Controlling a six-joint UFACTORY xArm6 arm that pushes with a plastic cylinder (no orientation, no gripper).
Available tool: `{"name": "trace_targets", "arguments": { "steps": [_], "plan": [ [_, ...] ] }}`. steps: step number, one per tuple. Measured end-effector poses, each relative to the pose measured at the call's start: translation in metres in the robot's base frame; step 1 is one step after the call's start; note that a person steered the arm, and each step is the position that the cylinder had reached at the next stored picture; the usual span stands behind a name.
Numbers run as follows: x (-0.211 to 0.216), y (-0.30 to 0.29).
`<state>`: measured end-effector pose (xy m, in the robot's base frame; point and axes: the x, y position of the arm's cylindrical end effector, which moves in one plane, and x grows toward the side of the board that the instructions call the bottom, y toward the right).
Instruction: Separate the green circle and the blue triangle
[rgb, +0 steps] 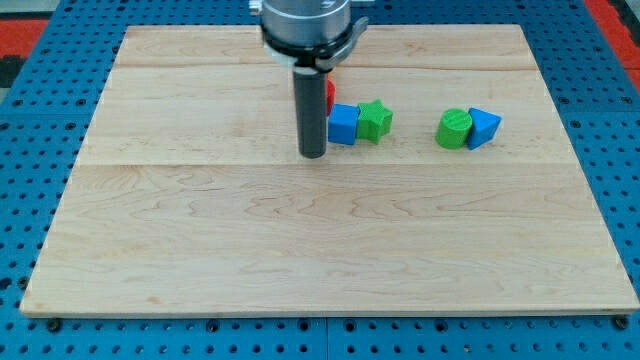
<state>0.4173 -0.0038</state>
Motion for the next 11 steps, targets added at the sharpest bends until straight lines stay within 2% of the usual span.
{"name": "trace_targets", "arguments": {
  "steps": [2, 3, 4, 5, 7, 8, 9, 10, 11],
  "plan": [
    [-0.008, 0.035],
    [0.023, 0.062],
    [0.023, 0.148],
    [0.009, 0.181],
    [-0.011, 0.187],
    [-0.016, 0.156],
    [-0.003, 0.15],
    [0.011, 0.24],
    [-0.028, 0.281]
  ]
}}
